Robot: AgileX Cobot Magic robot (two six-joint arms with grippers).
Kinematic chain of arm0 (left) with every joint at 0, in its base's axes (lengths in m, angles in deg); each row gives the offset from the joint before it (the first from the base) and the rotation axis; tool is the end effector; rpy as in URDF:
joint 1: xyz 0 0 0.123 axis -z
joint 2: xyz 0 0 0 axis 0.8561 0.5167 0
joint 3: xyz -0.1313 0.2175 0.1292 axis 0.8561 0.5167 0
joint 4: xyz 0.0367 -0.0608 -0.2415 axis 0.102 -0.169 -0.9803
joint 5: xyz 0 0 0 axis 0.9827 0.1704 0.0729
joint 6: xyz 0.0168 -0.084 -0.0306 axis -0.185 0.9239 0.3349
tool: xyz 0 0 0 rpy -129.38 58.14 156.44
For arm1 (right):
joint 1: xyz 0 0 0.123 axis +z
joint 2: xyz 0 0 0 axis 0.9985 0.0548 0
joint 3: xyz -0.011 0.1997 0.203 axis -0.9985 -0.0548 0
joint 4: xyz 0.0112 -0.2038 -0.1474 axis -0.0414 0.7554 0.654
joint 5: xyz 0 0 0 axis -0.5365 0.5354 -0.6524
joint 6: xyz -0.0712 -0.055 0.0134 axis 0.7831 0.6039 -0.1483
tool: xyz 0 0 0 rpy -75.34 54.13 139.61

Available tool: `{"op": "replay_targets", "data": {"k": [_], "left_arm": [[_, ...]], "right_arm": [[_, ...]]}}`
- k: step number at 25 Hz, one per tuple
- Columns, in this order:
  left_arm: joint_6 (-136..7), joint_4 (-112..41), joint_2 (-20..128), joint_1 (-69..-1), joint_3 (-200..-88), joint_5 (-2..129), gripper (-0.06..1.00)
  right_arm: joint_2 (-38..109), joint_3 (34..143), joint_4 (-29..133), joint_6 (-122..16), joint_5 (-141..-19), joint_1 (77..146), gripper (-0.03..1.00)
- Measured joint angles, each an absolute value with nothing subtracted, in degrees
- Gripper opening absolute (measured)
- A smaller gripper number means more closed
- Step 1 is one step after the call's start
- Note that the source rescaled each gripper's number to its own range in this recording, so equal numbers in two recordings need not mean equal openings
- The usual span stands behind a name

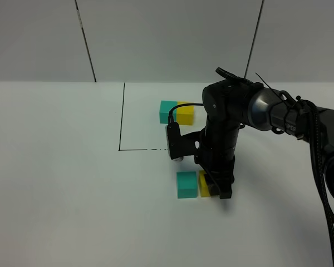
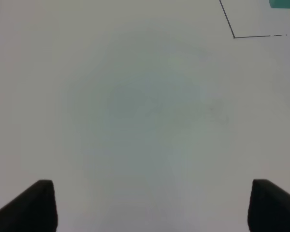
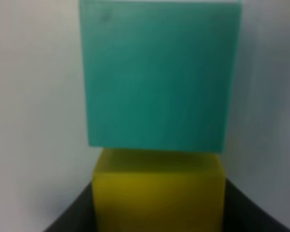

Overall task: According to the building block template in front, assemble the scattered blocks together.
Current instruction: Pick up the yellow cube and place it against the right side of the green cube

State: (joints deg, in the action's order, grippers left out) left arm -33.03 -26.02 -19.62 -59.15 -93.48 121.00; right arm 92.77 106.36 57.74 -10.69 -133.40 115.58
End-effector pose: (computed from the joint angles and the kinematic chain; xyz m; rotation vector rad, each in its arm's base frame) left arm -0.0073 -0.0061 0.2786 0.0520 2.0349 -0.0558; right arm 0.3897 0.2165 0.1267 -2.2769 2.1445 0.0399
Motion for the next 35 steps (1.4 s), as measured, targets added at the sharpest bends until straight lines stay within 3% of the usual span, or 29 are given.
{"op": "replay_targets", "data": {"k": [27,29,31,35], "left_arm": [[-33.03,-26.02,-19.62,-59.15,-93.48,121.0,0.87],[-33.03,-26.02,-19.62,-59.15,-93.48,121.0,0.87],[-33.03,-26.02,-19.62,-59.15,-93.48,121.0,0.87],[-33.03,-26.02,-19.62,-59.15,-93.48,121.0,0.87]], "right_arm": [[92.95,106.42,53.4,-15.09,-131.75,114.82,0.03],[93.07,106.42,53.22,-15.34,-131.04,114.58,0.13],[93.43,106.42,53.22,-15.49,-130.52,114.44,0.33],[93.51,106.42,53.64,-16.7,-130.5,114.45,0.84]]}}
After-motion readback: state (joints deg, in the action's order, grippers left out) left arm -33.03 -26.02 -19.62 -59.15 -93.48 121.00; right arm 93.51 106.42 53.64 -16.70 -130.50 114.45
